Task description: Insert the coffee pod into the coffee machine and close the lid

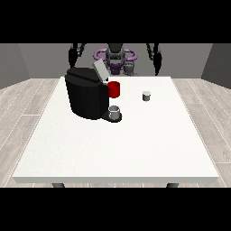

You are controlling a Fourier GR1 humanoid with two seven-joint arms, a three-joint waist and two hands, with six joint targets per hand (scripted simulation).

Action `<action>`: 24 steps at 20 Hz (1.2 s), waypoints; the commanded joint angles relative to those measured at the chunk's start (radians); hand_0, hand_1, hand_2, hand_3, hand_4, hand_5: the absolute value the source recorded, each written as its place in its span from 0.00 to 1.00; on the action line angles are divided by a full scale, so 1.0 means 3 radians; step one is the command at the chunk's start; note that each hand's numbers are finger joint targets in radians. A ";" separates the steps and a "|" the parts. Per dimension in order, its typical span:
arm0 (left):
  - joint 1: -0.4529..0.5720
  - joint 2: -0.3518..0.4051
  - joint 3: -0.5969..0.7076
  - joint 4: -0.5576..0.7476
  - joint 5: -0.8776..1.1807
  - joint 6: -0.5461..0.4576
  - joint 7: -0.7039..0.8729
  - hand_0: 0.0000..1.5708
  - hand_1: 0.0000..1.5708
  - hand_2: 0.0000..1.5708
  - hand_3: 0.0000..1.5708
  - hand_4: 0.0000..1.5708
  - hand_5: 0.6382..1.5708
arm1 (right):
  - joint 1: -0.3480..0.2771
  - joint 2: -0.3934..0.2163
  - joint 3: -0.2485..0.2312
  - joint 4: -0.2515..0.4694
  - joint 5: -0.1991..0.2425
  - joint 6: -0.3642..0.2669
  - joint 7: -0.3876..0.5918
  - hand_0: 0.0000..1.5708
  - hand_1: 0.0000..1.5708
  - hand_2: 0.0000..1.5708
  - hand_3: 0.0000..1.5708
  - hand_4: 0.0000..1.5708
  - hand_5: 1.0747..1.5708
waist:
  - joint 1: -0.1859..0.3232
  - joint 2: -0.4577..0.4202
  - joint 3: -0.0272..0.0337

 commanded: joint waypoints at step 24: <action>-0.0905 0.0630 0.0331 0.0851 -0.0319 -0.0374 -0.0039 0.00 0.00 0.00 0.00 0.00 1.00 | -0.0185 0.0184 0.0033 0.0087 -0.0054 -0.0453 -0.0374 0.00 0.00 0.00 0.00 0.12 1.00 | -0.0290 0.0265 0.0075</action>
